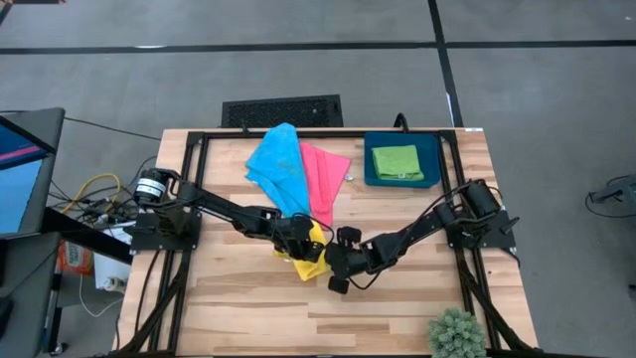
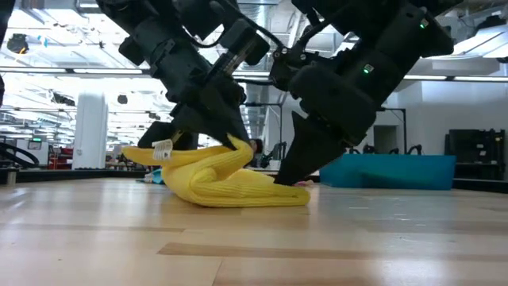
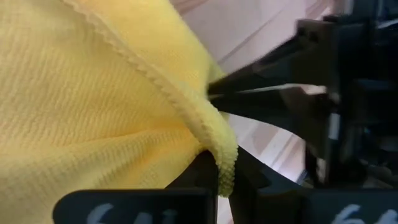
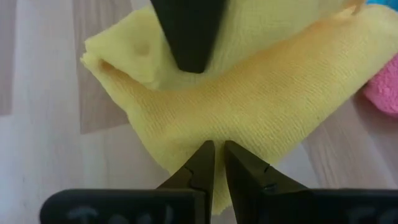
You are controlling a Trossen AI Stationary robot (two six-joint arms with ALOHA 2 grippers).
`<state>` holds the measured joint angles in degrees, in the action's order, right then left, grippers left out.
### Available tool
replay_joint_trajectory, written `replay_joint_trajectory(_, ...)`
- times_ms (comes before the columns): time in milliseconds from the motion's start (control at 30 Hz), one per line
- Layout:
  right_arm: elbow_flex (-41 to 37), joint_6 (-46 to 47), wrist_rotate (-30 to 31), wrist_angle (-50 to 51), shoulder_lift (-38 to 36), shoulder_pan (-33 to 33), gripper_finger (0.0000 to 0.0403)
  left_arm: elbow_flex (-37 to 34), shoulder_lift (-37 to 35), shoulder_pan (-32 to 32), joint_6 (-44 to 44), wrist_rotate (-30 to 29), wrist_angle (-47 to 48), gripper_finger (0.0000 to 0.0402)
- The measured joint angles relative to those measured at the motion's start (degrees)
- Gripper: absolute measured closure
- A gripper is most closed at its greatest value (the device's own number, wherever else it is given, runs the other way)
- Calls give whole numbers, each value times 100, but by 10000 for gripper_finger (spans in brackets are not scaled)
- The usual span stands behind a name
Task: Fold microfiber towels
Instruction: Fold the yellow towel
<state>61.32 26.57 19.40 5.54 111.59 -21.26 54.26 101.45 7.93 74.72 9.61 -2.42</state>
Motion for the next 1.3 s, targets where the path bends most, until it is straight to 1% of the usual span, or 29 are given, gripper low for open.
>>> replay_joint_trajectory(100,15,1,-25,-112,46,0,340,0,0,-1,18,-50,-196,397)
replay_joint_trajectory(300,7,0,-129,-131,114,-2,340,0,0,-1,31,-125,-169,399)
replay_joint_trajectory(600,7,-107,-131,-131,116,-2,340,0,0,56,-33,-83,-191,378)
replay_joint_trajectory(800,7,-107,-133,-129,116,-2,340,0,0,97,-2,-107,-220,351)
replay_joint_trajectory(967,7,-109,-135,-129,118,0,340,0,-1,133,-33,-110,-448,325)
replay_joint_trajectory(1100,7,-153,-135,-129,118,0,340,0,-2,124,-61,-129,-629,300)
replay_joint_trajectory(1300,7,-155,-138,-129,118,0,340,0,-2,167,-72,-127,-628,264)
